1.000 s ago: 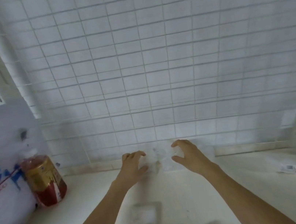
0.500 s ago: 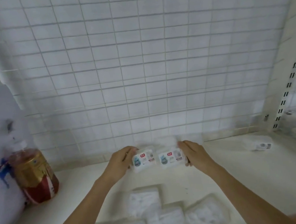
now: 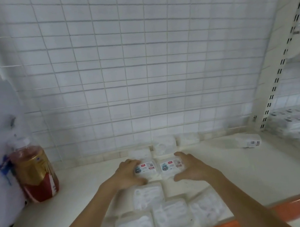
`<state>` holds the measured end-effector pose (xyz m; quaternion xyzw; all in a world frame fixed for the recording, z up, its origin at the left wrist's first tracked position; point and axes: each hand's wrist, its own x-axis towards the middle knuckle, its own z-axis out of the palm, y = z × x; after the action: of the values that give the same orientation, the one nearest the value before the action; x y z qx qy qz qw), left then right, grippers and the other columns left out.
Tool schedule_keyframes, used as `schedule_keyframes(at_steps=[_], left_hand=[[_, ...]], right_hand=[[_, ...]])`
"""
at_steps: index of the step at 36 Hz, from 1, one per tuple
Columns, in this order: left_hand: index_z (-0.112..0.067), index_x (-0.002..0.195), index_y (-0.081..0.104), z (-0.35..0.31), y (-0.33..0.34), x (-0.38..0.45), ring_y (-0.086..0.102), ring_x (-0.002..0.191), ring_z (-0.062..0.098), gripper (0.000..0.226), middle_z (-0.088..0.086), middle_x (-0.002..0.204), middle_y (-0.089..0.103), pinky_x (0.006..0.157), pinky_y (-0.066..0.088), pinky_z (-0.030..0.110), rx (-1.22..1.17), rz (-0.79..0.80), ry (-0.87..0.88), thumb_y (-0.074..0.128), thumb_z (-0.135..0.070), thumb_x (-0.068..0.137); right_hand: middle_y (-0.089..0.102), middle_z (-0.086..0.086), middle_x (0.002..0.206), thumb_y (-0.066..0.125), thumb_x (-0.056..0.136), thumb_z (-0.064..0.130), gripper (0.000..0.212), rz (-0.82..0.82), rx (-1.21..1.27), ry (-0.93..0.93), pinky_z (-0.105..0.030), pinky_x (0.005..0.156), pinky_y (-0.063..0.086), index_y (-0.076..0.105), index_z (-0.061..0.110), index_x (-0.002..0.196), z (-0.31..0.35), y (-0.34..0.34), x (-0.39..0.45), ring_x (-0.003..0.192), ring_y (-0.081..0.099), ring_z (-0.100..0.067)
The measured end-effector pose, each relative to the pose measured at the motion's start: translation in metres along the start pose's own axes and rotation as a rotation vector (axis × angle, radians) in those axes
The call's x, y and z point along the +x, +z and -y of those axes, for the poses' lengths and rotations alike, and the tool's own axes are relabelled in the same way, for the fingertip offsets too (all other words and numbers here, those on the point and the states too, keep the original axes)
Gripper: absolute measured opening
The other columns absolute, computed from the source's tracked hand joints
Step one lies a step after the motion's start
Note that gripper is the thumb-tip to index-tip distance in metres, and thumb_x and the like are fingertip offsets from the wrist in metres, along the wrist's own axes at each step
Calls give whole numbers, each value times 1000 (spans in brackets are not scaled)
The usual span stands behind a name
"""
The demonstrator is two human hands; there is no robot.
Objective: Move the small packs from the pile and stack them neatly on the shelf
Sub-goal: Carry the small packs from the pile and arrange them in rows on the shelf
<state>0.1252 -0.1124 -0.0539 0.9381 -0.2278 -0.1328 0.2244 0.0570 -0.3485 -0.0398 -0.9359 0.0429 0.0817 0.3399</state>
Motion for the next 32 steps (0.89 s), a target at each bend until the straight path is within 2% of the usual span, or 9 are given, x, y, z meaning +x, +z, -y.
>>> schedule_keyframes(at_steps=[3, 5, 9, 12, 16, 24, 27, 29, 32], left_hand=[[-20, 133, 41, -1, 5, 3, 36, 118, 22, 70, 3, 124, 42, 97, 34, 30, 5, -35, 8, 70, -42, 73], [-18, 131, 42, 0, 6, 4, 38, 116, 21, 67, 1, 118, 42, 94, 34, 27, -4, -65, 23, 71, -37, 74], [-16, 133, 40, -6, 5, 0, 35, 116, 20, 68, -1, 114, 40, 87, 28, 19, -40, -184, 94, 72, -26, 73], [-14, 135, 36, -21, 2, -4, 32, 118, 20, 70, 3, 123, 39, 88, 26, 17, -77, -215, 179, 72, -19, 75], [-15, 134, 37, -62, 5, -8, 25, 106, 10, 71, -5, 113, 33, 85, 25, 17, -125, -225, 310, 72, -13, 73], [-18, 136, 36, -183, 46, -29, 22, 109, 4, 69, -6, 121, 33, 90, 22, 14, -179, -159, 593, 68, -13, 75], [-20, 135, 37, -229, 74, -42, 20, 109, 0, 70, -9, 119, 32, 90, 21, 12, -203, -107, 671, 67, -23, 72], [-21, 134, 38, -256, 97, -50, 22, 107, -1, 74, -12, 117, 32, 88, 22, 9, -203, -85, 729, 62, -33, 64], [-22, 132, 39, -292, 132, -61, 25, 109, 0, 73, -9, 120, 35, 87, 24, 5, -240, -37, 733, 69, -31, 66]], right_hand=[[32, -5, 129, 78, 69, 38, 85, 17, -100, 24, -32, 94, 44, 30, 28, 138, 3, 5, -3, 111, 47, -20], [29, -4, 128, 80, 67, 39, 80, -27, -136, 34, -34, 97, 43, 37, 22, 133, 4, 8, -5, 111, 45, -20], [39, 1, 124, 81, 65, 37, 76, -157, -214, -59, -32, 96, 39, 43, 15, 127, 3, 7, -17, 116, 39, -18], [46, 1, 117, 80, 67, 38, 75, -212, -158, -70, -30, 93, 40, 41, 21, 129, -4, -2, -39, 111, 43, -17], [42, 0, 116, 74, 72, 41, 75, -274, -220, -42, -34, 95, 41, 36, 33, 136, -22, -25, -82, 112, 40, -20], [42, 0, 126, 75, 73, 27, 69, -542, -222, 35, -31, 96, 37, 42, 28, 134, -86, -66, -196, 113, 37, -21], [45, 1, 123, 76, 72, 29, 70, -639, -220, 76, -26, 91, 35, 42, 27, 133, -115, -75, -242, 108, 37, -16], [45, 1, 126, 77, 72, 31, 71, -685, -195, 106, -30, 95, 38, 42, 25, 134, -135, -79, -273, 111, 38, -16], [42, 5, 130, 76, 73, 32, 72, -730, -130, 190, -32, 98, 39, 39, 25, 135, -165, -84, -318, 117, 37, -16]])
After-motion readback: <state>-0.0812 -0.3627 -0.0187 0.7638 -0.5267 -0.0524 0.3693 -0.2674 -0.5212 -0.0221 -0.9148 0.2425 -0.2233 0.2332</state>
